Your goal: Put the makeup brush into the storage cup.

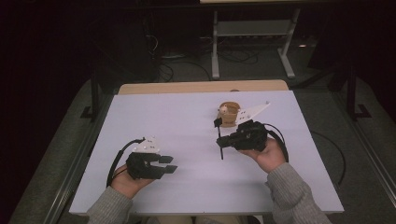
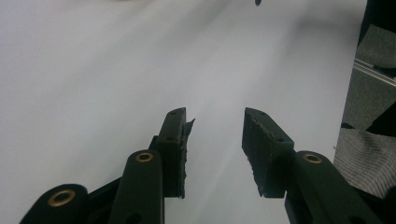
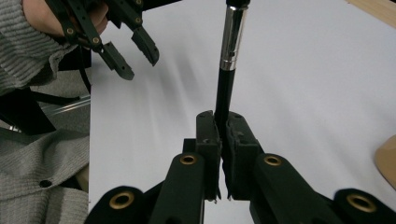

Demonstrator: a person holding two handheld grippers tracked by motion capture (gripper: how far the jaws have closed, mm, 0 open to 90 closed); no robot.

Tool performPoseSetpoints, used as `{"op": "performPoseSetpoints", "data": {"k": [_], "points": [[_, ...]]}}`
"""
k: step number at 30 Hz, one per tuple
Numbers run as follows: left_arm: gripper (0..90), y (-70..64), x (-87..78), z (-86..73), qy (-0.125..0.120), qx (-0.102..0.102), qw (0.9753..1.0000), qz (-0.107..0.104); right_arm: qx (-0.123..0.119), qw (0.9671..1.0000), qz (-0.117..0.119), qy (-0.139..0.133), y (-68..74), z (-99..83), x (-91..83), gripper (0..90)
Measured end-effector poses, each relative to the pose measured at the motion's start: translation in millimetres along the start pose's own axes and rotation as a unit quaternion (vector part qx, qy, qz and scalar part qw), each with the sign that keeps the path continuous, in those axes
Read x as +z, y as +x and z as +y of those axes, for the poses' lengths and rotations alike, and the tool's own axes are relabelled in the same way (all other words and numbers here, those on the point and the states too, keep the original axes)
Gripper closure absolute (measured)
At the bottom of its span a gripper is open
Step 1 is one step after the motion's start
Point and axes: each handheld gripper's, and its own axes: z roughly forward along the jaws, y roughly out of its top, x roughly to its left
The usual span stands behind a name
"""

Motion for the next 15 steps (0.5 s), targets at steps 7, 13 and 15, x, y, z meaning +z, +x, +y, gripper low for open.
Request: {"op": "performPoseSetpoints", "data": {"k": [7,13,15], "points": [[56.0,0.1,-0.4,-7.7,-0.007,-0.001,1.0,0.004,0.001,1.0,-0.01,-0.002,-6.2,9.2,-7.7,84.3],[54.1,-0.5,0.1,-12.4,-0.007,-0.004,0.9999,0.007,0.005,0.9998,-0.019,-0.002,-12.1,15.1,-10.8,84.3],[54.5,-1.0,-0.4,-16.2,-0.012,-0.007,0.9999,0.006,0.007,0.9998,-0.021,0.0,-14.2,17.7,-11.5,84.3]]}}
